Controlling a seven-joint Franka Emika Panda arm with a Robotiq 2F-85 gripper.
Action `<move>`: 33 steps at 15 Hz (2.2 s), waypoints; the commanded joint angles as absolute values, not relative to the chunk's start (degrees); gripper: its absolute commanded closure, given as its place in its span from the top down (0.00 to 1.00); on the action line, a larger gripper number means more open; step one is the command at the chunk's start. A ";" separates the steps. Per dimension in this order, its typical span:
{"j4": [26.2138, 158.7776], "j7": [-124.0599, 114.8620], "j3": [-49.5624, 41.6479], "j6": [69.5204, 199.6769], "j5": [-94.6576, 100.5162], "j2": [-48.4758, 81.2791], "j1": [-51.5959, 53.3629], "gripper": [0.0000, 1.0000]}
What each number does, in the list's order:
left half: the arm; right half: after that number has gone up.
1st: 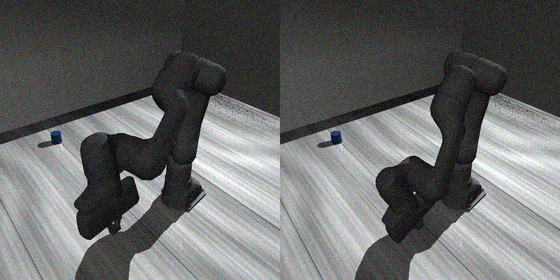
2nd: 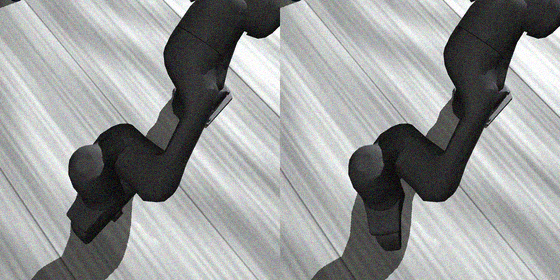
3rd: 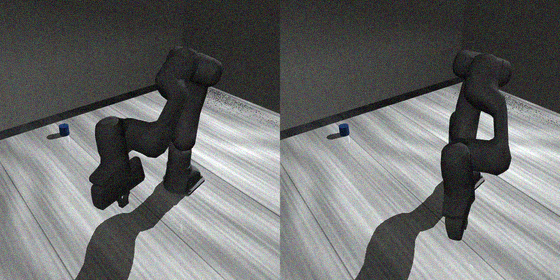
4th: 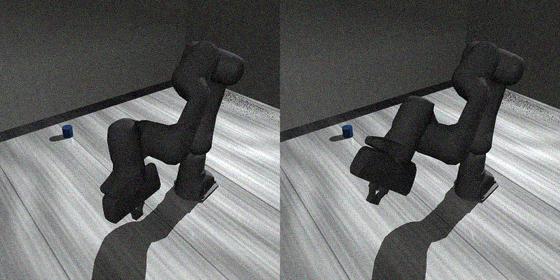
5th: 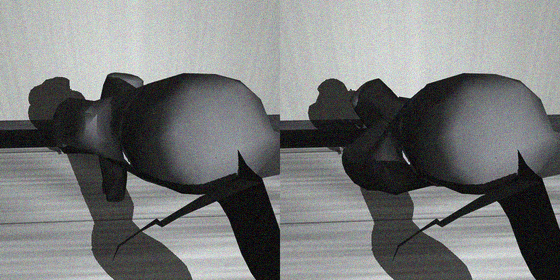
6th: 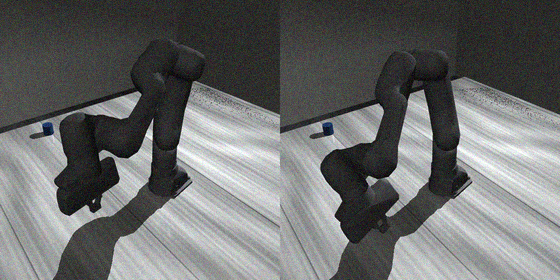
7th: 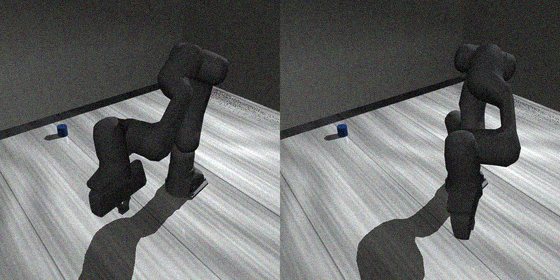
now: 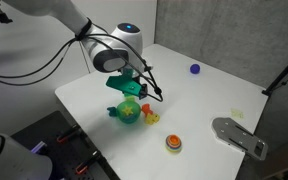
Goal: Remove the yellow and blue toys from the bowl and place them on the table
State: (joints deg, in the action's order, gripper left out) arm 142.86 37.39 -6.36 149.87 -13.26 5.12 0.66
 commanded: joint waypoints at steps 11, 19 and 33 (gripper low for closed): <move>133.42 37.32 5.66 157.99 -11.79 26.55 -8.11 1.00; 128.97 34.54 7.67 159.23 -5.72 34.31 -8.89 0.96; 126.84 29.81 8.79 156.63 -0.37 36.16 -8.57 0.10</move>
